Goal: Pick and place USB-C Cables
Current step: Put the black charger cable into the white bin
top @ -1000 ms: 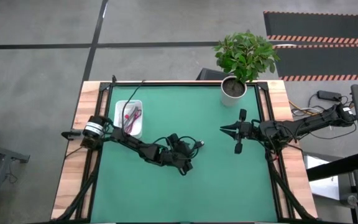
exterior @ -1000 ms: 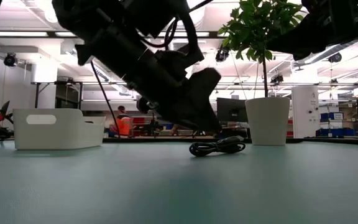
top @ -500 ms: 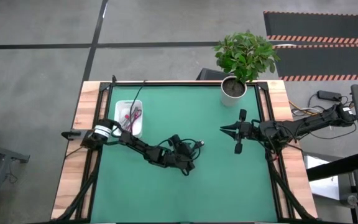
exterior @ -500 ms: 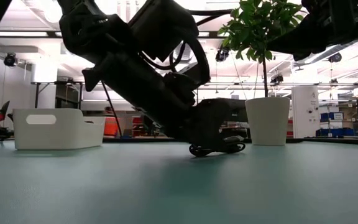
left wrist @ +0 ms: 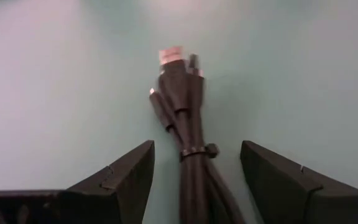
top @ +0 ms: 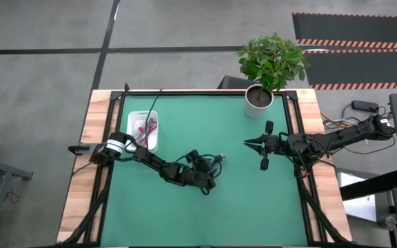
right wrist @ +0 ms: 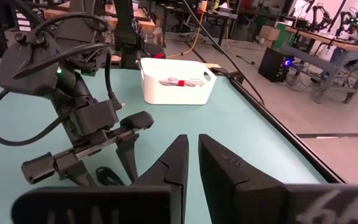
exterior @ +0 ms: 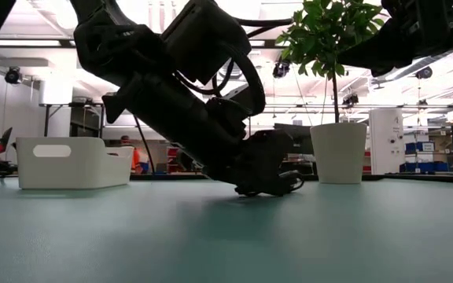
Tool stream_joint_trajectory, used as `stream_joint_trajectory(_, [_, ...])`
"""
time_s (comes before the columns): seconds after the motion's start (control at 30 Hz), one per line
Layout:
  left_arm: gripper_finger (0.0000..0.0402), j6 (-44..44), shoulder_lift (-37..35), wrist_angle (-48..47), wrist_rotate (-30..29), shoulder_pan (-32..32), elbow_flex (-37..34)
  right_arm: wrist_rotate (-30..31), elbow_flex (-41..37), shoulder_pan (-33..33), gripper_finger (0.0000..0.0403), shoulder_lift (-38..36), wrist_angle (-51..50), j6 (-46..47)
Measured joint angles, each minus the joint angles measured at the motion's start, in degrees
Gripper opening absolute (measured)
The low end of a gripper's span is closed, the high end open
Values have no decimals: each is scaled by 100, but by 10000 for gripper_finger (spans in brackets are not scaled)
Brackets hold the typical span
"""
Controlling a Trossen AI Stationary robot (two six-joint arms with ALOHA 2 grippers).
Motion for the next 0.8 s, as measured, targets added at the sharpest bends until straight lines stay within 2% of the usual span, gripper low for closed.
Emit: stream_joint_trajectory(0.8, [57,-191,11,-21,45,0,-22,1,0,0,27,2,2,-4])
